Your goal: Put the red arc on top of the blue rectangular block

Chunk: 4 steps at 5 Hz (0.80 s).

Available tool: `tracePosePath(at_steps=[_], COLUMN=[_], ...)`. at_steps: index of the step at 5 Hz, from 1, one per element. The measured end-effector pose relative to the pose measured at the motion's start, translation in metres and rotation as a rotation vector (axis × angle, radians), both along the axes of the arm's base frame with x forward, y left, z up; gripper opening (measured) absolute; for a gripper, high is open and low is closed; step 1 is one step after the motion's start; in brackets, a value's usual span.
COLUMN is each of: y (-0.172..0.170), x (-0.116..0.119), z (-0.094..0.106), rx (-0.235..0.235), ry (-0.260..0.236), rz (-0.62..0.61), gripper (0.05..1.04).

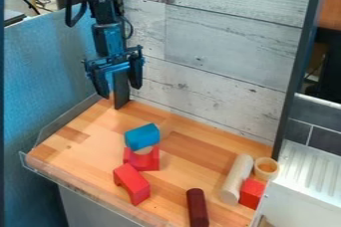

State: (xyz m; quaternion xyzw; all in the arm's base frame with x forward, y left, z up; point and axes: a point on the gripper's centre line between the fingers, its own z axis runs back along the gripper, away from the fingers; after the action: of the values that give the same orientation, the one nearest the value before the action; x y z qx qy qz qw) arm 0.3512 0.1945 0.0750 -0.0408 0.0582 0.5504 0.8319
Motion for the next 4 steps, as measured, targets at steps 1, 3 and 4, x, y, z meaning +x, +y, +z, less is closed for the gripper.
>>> tracePosePath(at_steps=[1,3,4], y=[-0.003,-0.038,-0.045], x=[-0.005,-0.044,-0.056], z=[-0.021,-0.032,-0.043], rx=[-0.027,0.057,0.083], ry=[0.043,-0.037,-0.047], rz=[0.002,-0.125,-0.142], gripper=[1.003,1.003,1.003])
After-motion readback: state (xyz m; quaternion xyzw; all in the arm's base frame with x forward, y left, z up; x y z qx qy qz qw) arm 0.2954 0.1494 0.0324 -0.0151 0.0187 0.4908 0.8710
